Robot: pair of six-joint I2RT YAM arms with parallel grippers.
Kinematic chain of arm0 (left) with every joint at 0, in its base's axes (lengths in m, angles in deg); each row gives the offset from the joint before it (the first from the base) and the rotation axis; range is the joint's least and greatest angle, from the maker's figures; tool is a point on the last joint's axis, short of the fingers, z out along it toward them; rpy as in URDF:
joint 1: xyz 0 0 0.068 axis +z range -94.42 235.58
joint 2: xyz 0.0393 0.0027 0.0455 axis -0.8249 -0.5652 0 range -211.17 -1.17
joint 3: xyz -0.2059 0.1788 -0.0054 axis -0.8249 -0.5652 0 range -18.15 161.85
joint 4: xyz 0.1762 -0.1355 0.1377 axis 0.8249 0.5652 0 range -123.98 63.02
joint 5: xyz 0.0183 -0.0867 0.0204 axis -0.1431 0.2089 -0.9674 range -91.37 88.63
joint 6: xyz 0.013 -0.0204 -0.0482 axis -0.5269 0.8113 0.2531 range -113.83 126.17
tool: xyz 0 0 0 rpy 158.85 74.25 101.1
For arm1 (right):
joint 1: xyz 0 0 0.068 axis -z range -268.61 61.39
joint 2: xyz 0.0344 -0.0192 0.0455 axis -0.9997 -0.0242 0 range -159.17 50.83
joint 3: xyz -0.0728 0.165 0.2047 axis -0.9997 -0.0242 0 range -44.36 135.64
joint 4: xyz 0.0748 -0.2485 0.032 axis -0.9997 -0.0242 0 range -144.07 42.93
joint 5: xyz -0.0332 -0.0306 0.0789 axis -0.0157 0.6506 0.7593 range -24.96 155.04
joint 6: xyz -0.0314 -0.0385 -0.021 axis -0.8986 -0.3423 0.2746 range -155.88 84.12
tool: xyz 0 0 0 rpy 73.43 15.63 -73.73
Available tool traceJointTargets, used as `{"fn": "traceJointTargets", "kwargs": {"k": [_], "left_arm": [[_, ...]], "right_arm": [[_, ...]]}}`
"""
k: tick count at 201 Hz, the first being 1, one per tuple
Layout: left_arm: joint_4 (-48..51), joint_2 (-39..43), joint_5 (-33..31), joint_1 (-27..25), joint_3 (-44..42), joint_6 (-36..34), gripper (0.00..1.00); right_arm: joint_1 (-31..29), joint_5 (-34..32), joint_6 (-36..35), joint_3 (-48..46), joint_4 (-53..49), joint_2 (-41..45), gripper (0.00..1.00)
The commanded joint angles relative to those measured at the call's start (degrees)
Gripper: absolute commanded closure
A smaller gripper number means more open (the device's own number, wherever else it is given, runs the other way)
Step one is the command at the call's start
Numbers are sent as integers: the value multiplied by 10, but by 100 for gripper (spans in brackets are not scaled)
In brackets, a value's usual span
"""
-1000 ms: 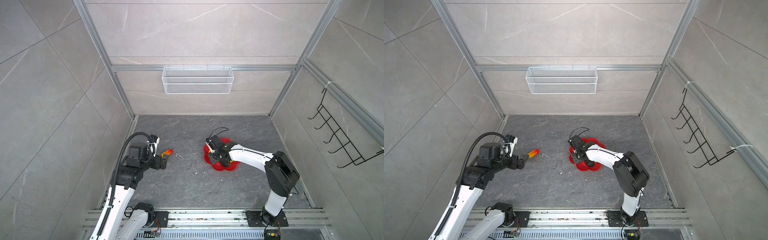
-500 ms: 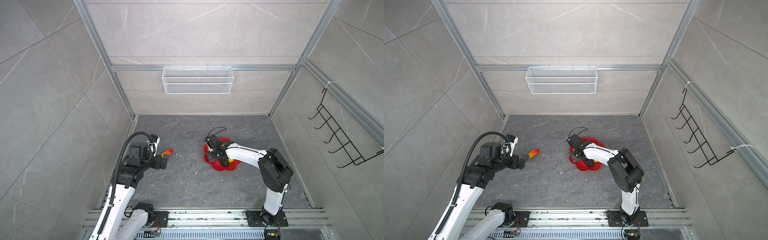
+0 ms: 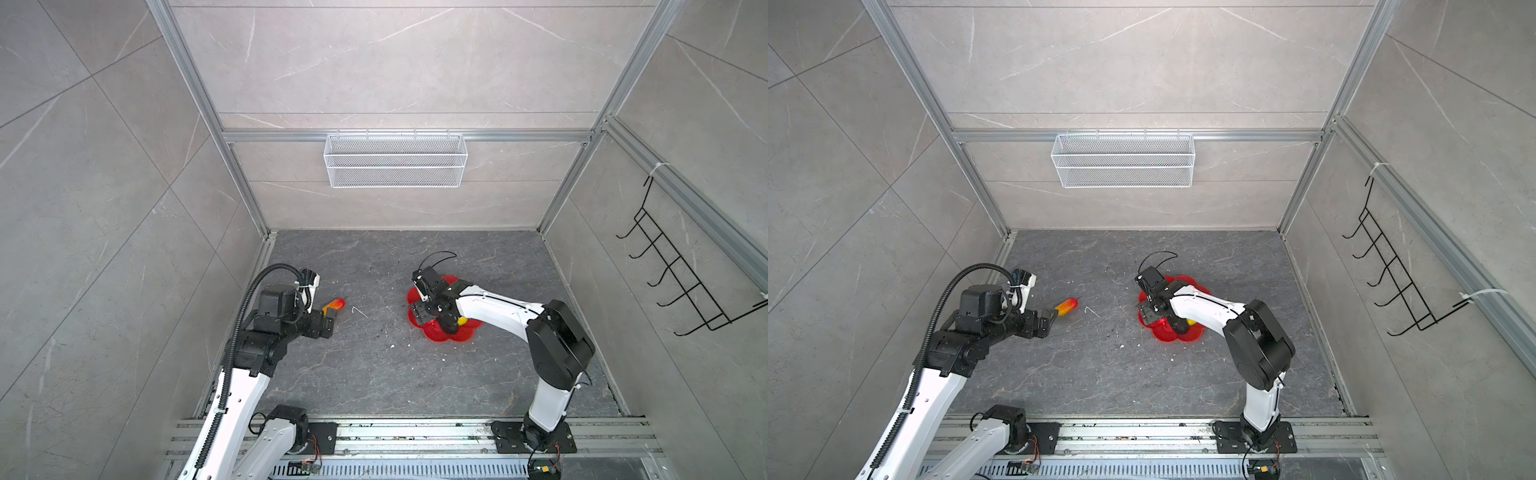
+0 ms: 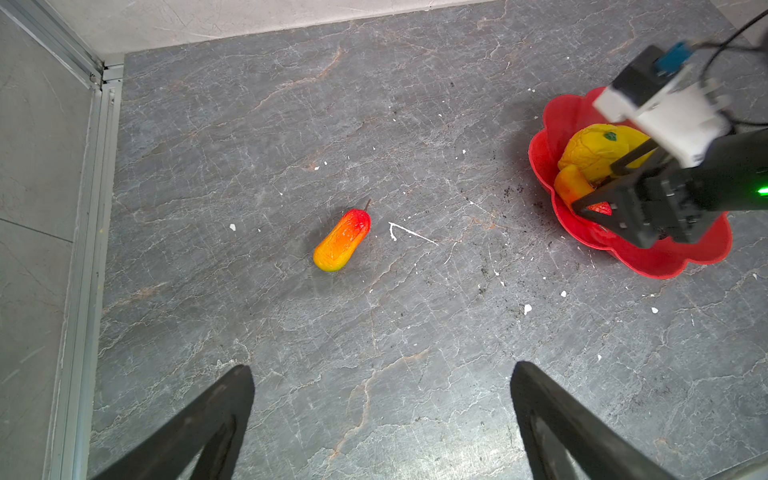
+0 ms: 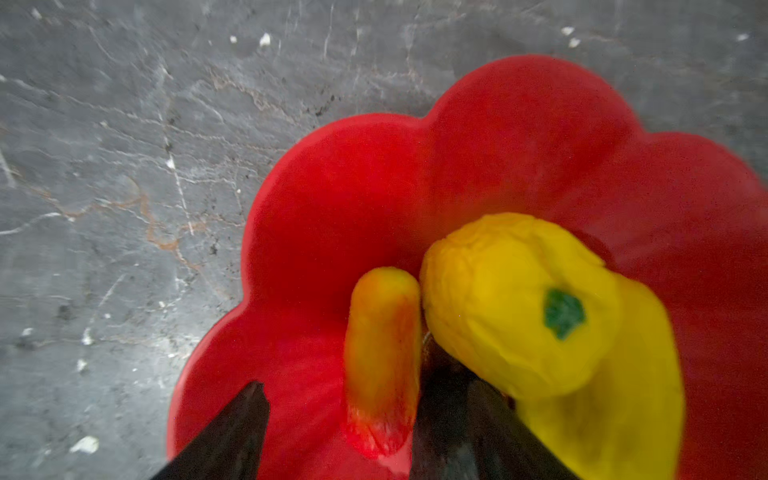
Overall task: Place and organize the fake fruits in the fruit bowl
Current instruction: 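Place the red-orange mango into the red bowl and release it, then grasp the remaining red-orange mango with the right gripper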
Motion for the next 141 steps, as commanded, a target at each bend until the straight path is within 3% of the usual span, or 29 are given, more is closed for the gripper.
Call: {"fn": "traceJointTargets", "kwargs": {"k": [1, 8, 35, 50, 104, 141], "left_arm": [[-9, -2, -1, 6, 3, 2, 0], [-9, 0, -2, 8, 5, 2, 0], [-4, 14, -9, 10, 12, 4, 0], [11, 20, -20, 10, 25, 13, 0], [71, 51, 18, 10, 78, 50, 0], [117, 66, -14, 9, 109, 44, 0]], "right_arm": [[1, 23, -45, 21, -49, 84, 5], [1, 43, -66, 20, -54, 102, 0], [-10, 126, -111, 38, -76, 125, 0], [-29, 136, -115, 48, -66, 110, 0], [-96, 182, -173, 174, -19, -45, 0], [-98, 220, -205, 319, -7, -174, 0]]}}
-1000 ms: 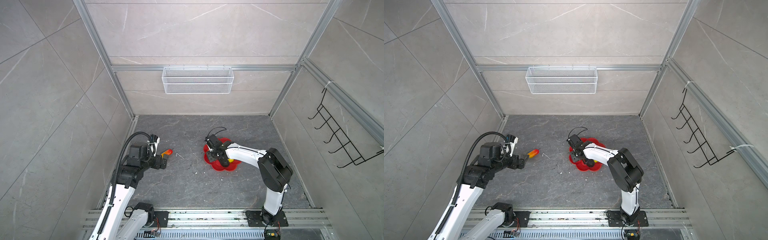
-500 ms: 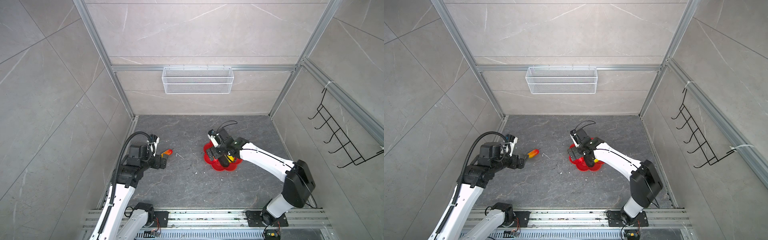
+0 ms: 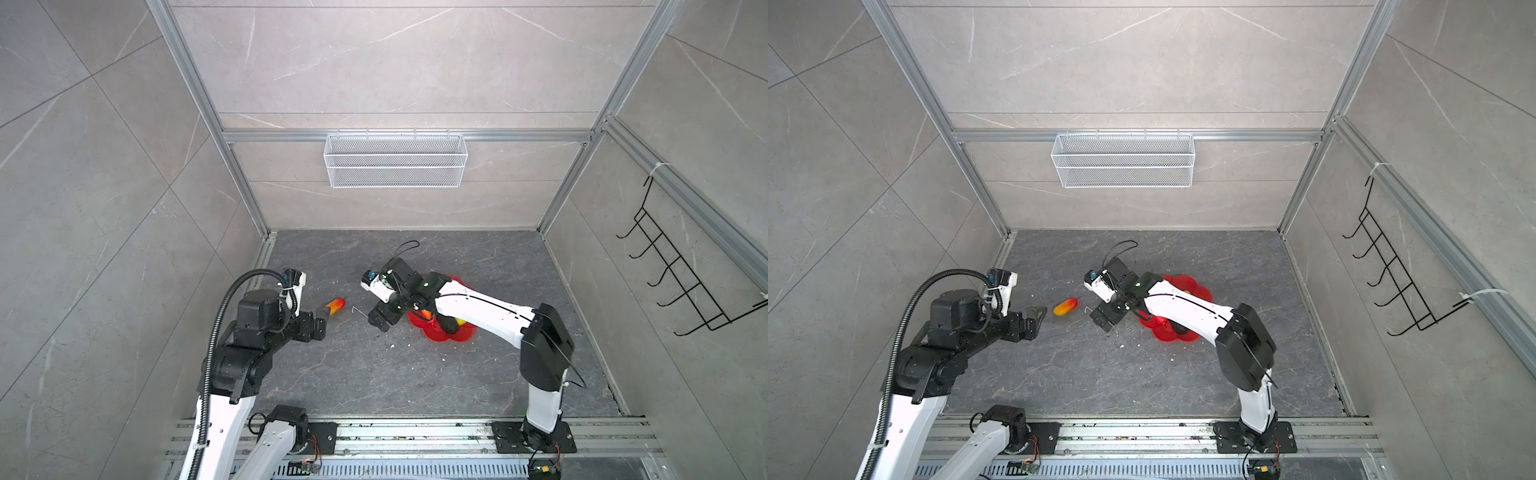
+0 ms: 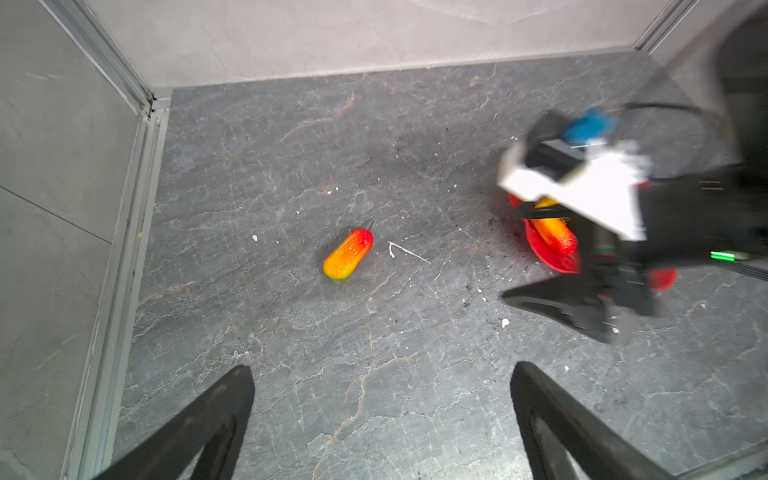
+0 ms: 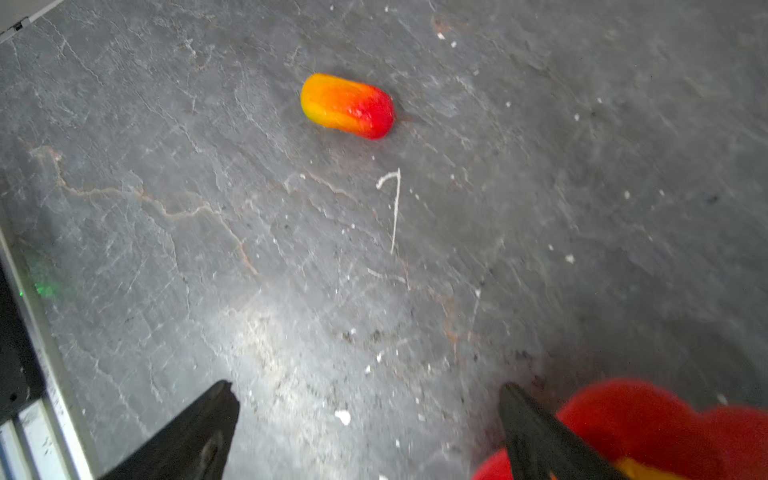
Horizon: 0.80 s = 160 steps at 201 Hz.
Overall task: Place and organize the fake fruits in the fruit bowl
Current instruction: 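Grasp the remaining red-orange mango with the right gripper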
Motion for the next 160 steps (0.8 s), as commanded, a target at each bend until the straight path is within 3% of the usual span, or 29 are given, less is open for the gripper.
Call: {"fn": "traceJointTargets", "kwargs": {"k": [1, 47, 100, 115, 146, 160], "left_arm": [[41, 11, -14, 2, 29, 9, 0], [34, 6, -15, 2, 17, 15, 0], [3, -10, 10, 2, 1, 14, 0], [-10, -17, 11, 2, -2, 7, 0], [-27, -36, 37, 2, -3, -9, 0], [-35, -37, 50, 2, -4, -18, 0]], "right_arm": [[3, 39, -39, 89, 21, -62, 0], [-2, 88, -55, 321, -11, -252, 0], [-12, 128, -24, 714, -168, -488, 0], [-13, 139, -11, 711, -145, -498, 0], [-14, 159, 27, 587, -52, -456, 0], [-14, 170, 39, 599, -51, -467, 0]]}}
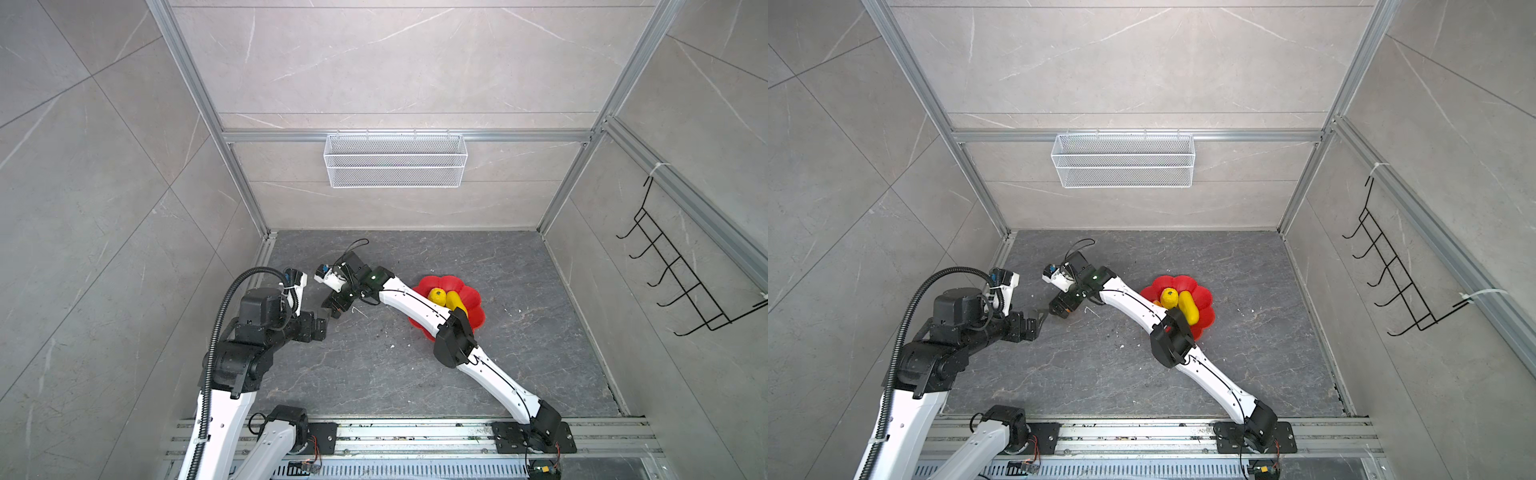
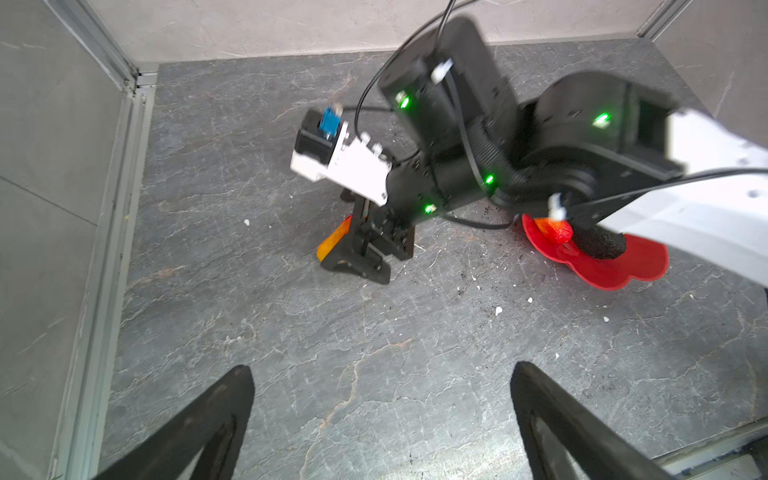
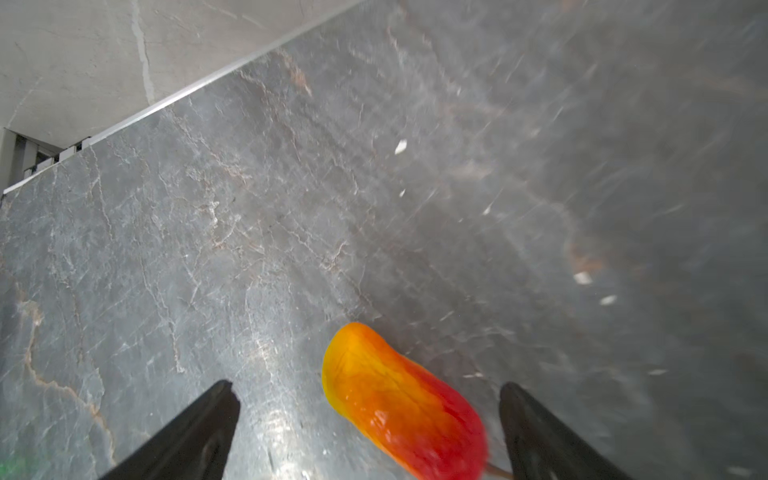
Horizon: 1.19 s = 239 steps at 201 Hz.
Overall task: Place and organize the fake fruits in the fruit bowl
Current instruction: 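Grasp the remaining red-orange mango with the right gripper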
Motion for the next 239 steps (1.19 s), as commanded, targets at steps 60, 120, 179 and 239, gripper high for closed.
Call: {"fn": "traceJointTargets", "kwargs": {"k": [60, 120, 179, 239], "left_arm": [[-72, -1, 66, 2, -13, -43, 0], [-89, 23, 56, 2, -32, -46, 0], [-78, 1, 55, 2, -22, -69, 0], [-100, 2, 63, 2, -31, -63, 0]], "right_arm": [[-5, -2, 61, 19, -11, -12, 0], [-9, -108, 105, 5, -37, 0, 24], [-12, -121, 140, 13, -25, 0, 55], [-12, -141, 93, 3, -62, 81, 78]]}}
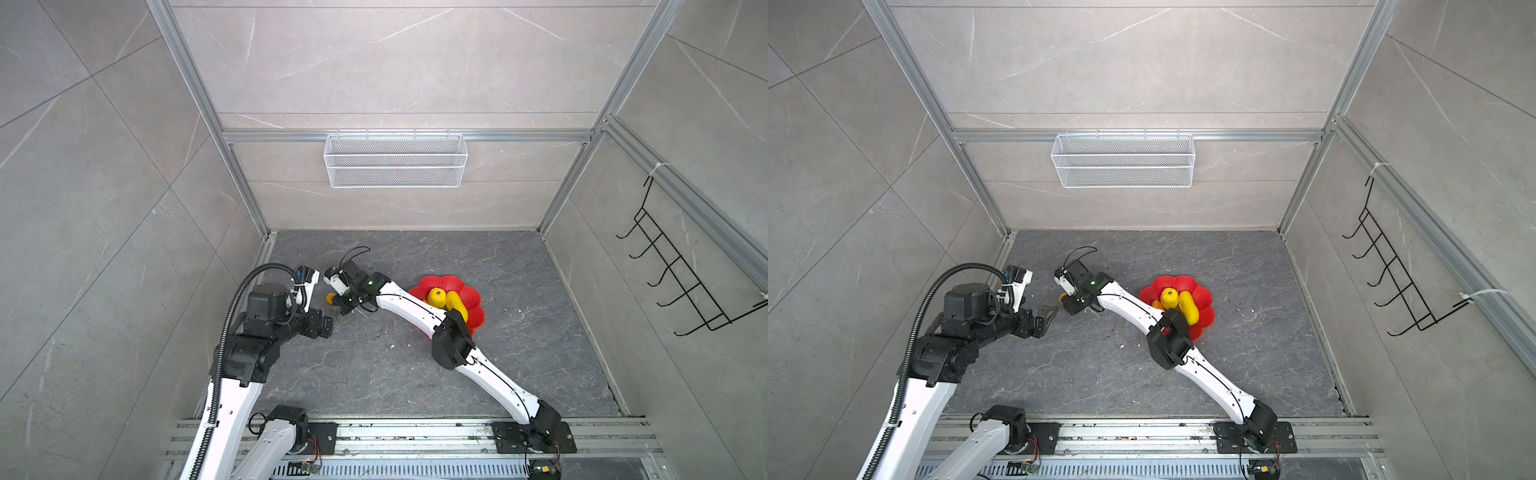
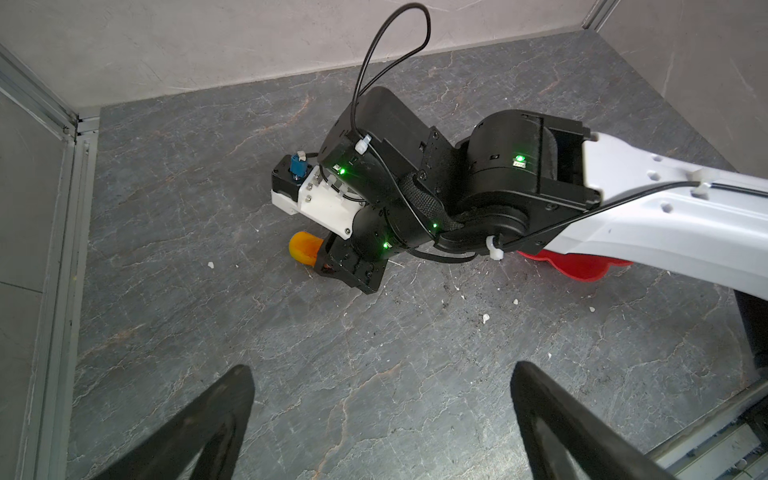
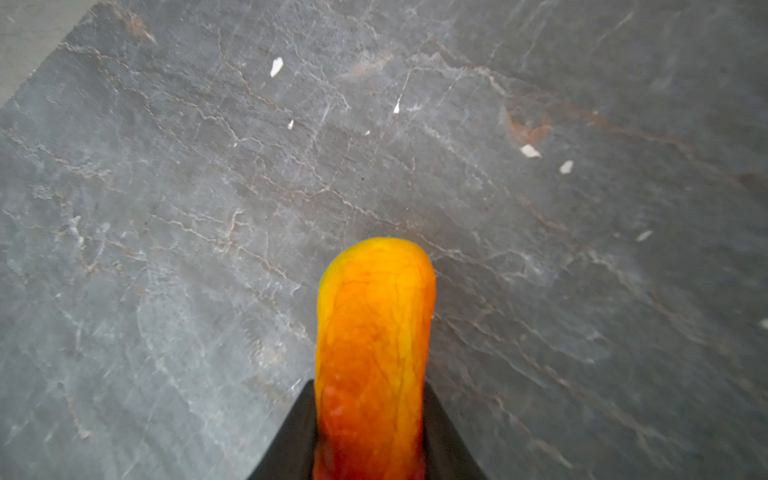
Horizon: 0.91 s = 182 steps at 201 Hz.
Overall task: Place and organize the fake fruits in the fruit bowl
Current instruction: 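Grasp the remaining red-orange mango with the right gripper, then place the second mango into the red bowl and release it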
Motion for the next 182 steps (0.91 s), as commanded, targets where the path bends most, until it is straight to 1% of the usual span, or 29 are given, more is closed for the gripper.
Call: {"fn": "traceJointTargets", "kwargs": {"k": [1, 18, 24, 37, 52, 70, 78, 97, 112, 128, 144, 170, 182], "left_arm": [[-32, 5, 11, 2, 5, -11, 0], [-42, 2, 15, 1, 5, -10, 0], [-44, 2, 19, 2, 5, -10, 0], [-49, -1, 26, 2, 3, -7, 0], [-51, -4, 29, 2, -1, -9, 0], [-45, -5, 21, 2, 2, -8, 0], [-44, -4, 18, 2, 1, -6, 0], [-53, 7, 13, 2, -9, 0, 0], [-57, 12, 13, 2, -16, 5, 0], [-62, 14, 17, 2, -26, 11, 0], [-65, 10, 23, 2, -30, 15, 0], [-66, 1, 28, 2, -34, 16, 0], [-66, 0, 23, 2, -36, 15, 0]], "right_arm": [[-4, -20, -29, -1, -28, 86, 78], [-4, -42, -43, -16, -53, 130, 84], [-4, -54, -46, -33, -59, 145, 85], [-4, -98, -44, -92, -60, 215, 85], [-4, -144, -43, -241, -26, 307, 86], [-4, -186, -30, -456, 63, 458, 85], [-3, -206, -20, -537, 87, 518, 84], [-1, -245, 0, -677, 88, 636, 84], [0, -265, 18, -762, 74, 713, 84], [0, -288, 30, -840, 62, 774, 83], [3, -308, 40, -906, 61, 818, 83], [5, -301, 42, -974, 74, 843, 82], [5, -291, 34, -998, 94, 842, 80]]}}
